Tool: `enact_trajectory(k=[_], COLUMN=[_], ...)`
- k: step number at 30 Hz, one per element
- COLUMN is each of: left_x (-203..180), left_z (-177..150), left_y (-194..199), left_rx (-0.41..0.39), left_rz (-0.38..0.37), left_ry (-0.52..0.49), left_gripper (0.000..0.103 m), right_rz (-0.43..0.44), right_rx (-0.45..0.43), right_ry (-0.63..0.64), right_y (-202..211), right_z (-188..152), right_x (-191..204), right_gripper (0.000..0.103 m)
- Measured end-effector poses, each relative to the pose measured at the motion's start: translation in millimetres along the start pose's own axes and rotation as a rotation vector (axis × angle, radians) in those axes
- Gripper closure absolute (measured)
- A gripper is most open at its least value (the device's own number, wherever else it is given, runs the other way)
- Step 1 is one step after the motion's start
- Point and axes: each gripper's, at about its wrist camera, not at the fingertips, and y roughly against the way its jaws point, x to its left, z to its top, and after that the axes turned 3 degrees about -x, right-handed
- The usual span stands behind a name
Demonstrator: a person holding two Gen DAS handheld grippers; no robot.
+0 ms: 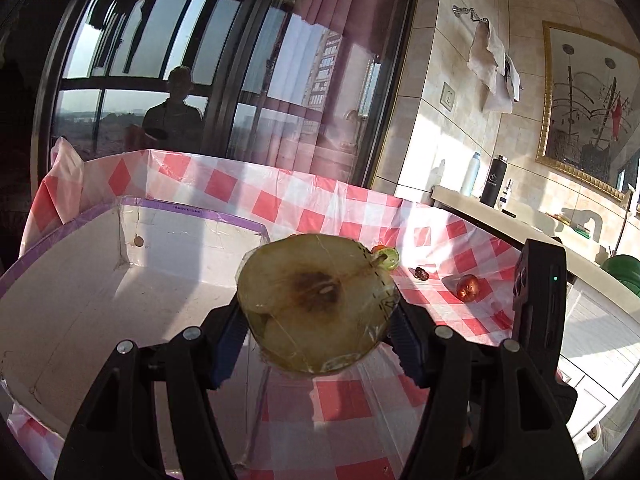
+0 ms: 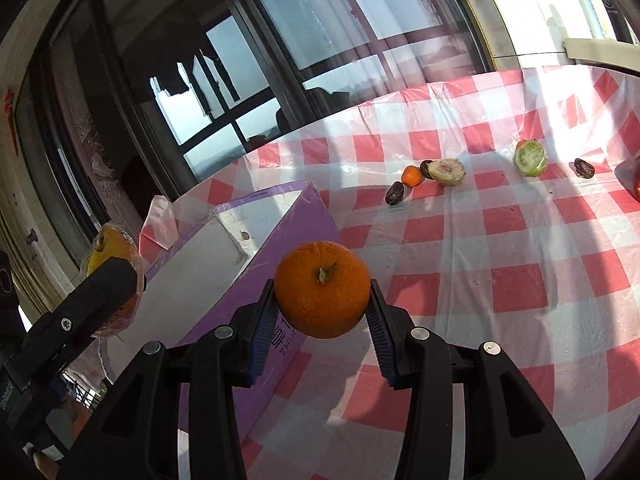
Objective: Organize fruits
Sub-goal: 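Carry the orange and wrapped apple half over the white box, then open the right tool to drop the orange while the left releases the apple half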
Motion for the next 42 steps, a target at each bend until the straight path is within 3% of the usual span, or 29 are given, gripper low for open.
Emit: enact_trajectory(k=[7, 12, 15, 18, 23, 29, 35, 39, 42], left_x=[70.3, 118.2, 137.3, 150.4, 146.2, 151.7, 152.6, 152.5, 150.5], left_z=[11.1, 10.3, 7.7, 0.8, -8.3, -10.9, -10.7, -9.3, -8.3], left_y=[8.8, 11.3, 2.0, -12.3, -33.1, -40.8, -39.4, -38.8, -34.4], left_rx=[-0.010, 0.029, 0.120, 0.222, 0.384, 0.459, 0.446, 0.426, 0.377], left_rz=[0.204, 0.342, 0.402, 0.439, 0.470, 0.449, 0.449, 0.452, 0.456], left_ry=[0.092, 0.141, 0.116, 0.081, -0.040, -0.028, -0.029, -0.025, -0.038], left_gripper=[0.039, 0.039, 0.039, 0.039, 0.038, 0.033, 0.030, 0.030, 0.030], right_rz=[0.096, 0.046, -0.041, -0.135, -0.218, -0.255, -0.245, -0.239, -0.272], right_rx=[0.023, 0.079, 0.156, 0.229, 0.347, 0.433, 0.400, 0.325, 0.206], right_ry=[0.118, 0.265, 0.376, 0.492, 0.600, 0.664, 0.648, 0.631, 0.620], right_y=[-32.9, -67.1, -90.6, -111.8, -124.1, -133.6, -132.7, -126.7, -116.4], right_z=[12.5, 1.6, -9.6, -22.3, -26.4, -30.7, -29.6, -29.6, -26.6], right_x=[71.4, 112.3, 127.5, 135.1, 136.7, 134.4, 131.9, 130.2, 129.1], right_gripper=[0.059, 0.059, 0.059, 0.059, 0.058, 0.045, 0.043, 0.041, 0.026])
